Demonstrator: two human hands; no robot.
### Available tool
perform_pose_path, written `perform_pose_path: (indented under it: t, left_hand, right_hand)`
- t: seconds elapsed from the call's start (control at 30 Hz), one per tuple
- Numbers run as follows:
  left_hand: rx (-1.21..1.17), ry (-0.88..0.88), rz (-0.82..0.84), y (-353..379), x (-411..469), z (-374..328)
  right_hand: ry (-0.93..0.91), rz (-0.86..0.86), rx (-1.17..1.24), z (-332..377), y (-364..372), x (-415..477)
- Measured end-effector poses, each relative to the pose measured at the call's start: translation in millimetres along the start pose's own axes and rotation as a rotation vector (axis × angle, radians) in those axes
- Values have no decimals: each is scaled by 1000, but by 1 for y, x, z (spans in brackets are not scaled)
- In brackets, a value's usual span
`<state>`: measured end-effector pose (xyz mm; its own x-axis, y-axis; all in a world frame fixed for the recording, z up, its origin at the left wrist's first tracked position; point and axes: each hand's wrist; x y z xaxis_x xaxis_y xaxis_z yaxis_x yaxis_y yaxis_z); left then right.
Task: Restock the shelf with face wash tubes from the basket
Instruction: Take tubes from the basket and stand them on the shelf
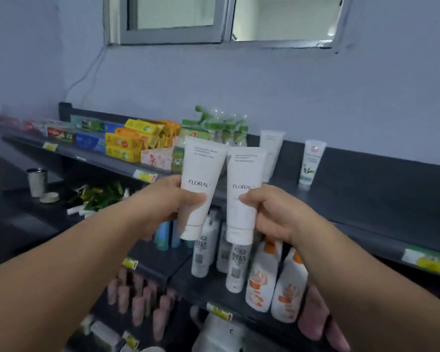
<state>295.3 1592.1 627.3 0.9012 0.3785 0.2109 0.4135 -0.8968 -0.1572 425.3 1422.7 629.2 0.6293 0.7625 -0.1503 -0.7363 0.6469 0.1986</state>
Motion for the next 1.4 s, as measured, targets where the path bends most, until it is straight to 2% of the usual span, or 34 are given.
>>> perform_pose_path:
  t: [0.2,0.4,0.63,0.83,1.0,1.4]
  left_hand:
    - [-1,88,14,46,42,-29]
    - [-23,129,-55,83,94,-43]
    - [-20,155,-159,110,168,-32]
    - [-12,168,-151,123,224,-16]
    - [1,112,-94,128,258,-7]
    - [-27,17,41,116,290,19]
  right_hand:
    - [-99,-43,-32,38,-60,-18]
    - [-196,-207,-100,78,-122,-16]
    - [-156,-360,-151,98,-171,16]
    - [-129,-358,-171,103,-197,45]
    - [-104,-333,-178,102,-207,63]
    - [-41,-329,-157,94,-187,91]
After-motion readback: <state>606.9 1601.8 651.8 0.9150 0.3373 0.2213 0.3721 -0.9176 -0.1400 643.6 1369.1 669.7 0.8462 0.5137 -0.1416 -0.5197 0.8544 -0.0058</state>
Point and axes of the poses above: each hand's wrist, its own x-axis towards the middle knuckle, its own y-axis out of the palm, z = x × y, and after that the axes turned 8 degrees about y, right-handed
